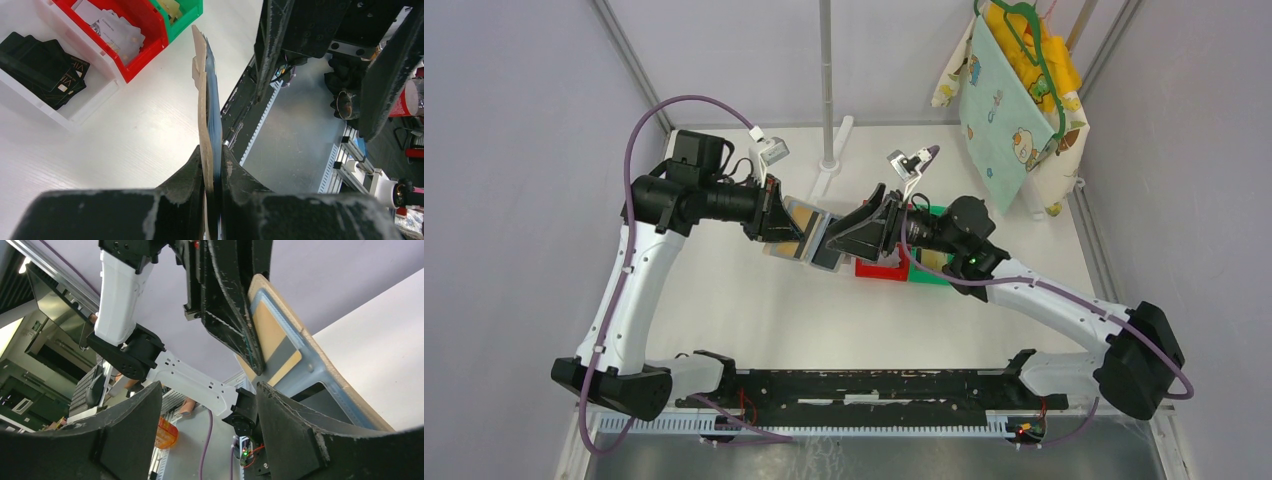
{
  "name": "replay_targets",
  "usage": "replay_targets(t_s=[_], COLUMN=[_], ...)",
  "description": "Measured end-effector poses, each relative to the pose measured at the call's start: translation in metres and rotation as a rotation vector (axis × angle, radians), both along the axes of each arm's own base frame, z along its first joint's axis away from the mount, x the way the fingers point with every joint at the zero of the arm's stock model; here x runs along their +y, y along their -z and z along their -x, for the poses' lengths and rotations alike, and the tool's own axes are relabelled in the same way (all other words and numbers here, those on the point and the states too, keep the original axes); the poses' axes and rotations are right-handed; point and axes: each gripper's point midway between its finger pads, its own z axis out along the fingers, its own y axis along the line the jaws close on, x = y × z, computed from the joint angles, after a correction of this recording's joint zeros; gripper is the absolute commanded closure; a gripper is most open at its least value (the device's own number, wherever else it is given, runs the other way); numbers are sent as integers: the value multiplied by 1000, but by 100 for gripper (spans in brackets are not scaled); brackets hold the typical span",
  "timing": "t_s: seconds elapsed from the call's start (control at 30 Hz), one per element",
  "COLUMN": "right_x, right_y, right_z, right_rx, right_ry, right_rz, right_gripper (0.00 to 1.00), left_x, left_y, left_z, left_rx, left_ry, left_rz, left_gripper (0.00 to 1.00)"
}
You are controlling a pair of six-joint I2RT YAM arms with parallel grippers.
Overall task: Take the credit cards out of the card holder
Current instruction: Remove the credit card from the card holder.
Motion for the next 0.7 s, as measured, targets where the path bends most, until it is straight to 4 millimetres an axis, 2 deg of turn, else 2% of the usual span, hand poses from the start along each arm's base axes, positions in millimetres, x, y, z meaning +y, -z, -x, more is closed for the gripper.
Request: replay_targets(t_s=[0.37, 0.57, 0.7], right_x=[24, 31, 32], right_y=[32, 32, 25], right_z=[0, 4, 6], right_rx=[57, 54, 61], right_ry=[-36, -62, -85], right_rz=[56, 38, -6], right_gripper=[33, 36, 40], left_x=[0, -2, -3], left_y=[-8, -10, -12], left_z=[7, 9, 11], left_rx=[-22, -21, -19], left_ry=[13, 23, 35], left_rz=[22, 35, 50], left_gripper=[98, 98, 97])
